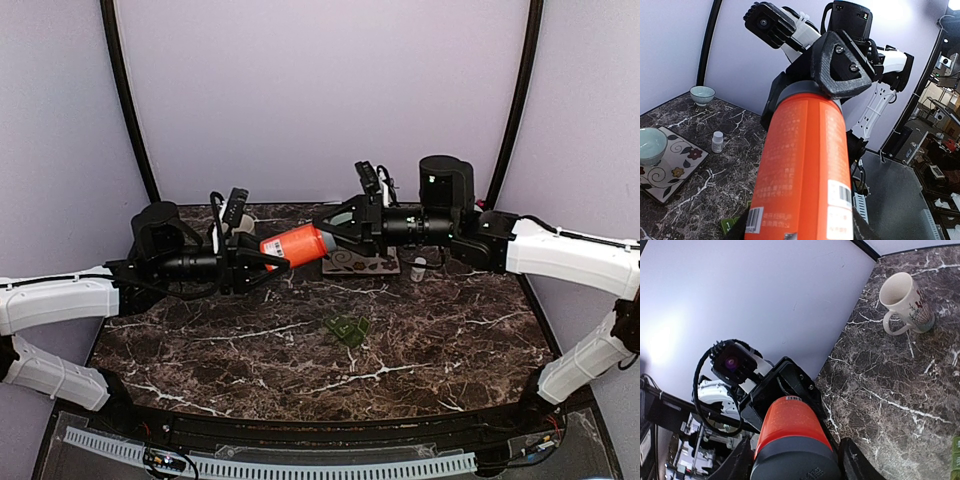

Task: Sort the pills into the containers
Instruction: Unscrew the lid of the pill bottle.

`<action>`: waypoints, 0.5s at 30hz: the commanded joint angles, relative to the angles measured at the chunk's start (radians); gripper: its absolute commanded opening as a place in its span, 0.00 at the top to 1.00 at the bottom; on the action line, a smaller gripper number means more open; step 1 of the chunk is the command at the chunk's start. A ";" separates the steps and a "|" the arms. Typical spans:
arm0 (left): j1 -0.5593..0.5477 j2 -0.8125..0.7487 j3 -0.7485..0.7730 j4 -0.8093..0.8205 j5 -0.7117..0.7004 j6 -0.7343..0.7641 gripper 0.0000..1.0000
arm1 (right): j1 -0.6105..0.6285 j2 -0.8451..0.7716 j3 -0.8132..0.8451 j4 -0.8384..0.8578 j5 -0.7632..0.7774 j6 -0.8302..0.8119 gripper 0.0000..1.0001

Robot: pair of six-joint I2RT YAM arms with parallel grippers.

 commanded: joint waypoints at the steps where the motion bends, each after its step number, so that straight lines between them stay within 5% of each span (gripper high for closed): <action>1: -0.005 -0.015 0.012 0.011 -0.004 0.020 1.00 | -0.006 0.006 0.047 0.007 -0.028 -0.034 0.78; 4: -0.006 -0.020 0.015 0.008 -0.003 0.007 1.00 | -0.005 0.008 0.061 -0.033 -0.030 -0.089 1.00; 15: -0.006 -0.011 0.077 -0.004 0.132 -0.110 1.00 | 0.000 -0.048 0.042 -0.126 -0.062 -0.529 1.00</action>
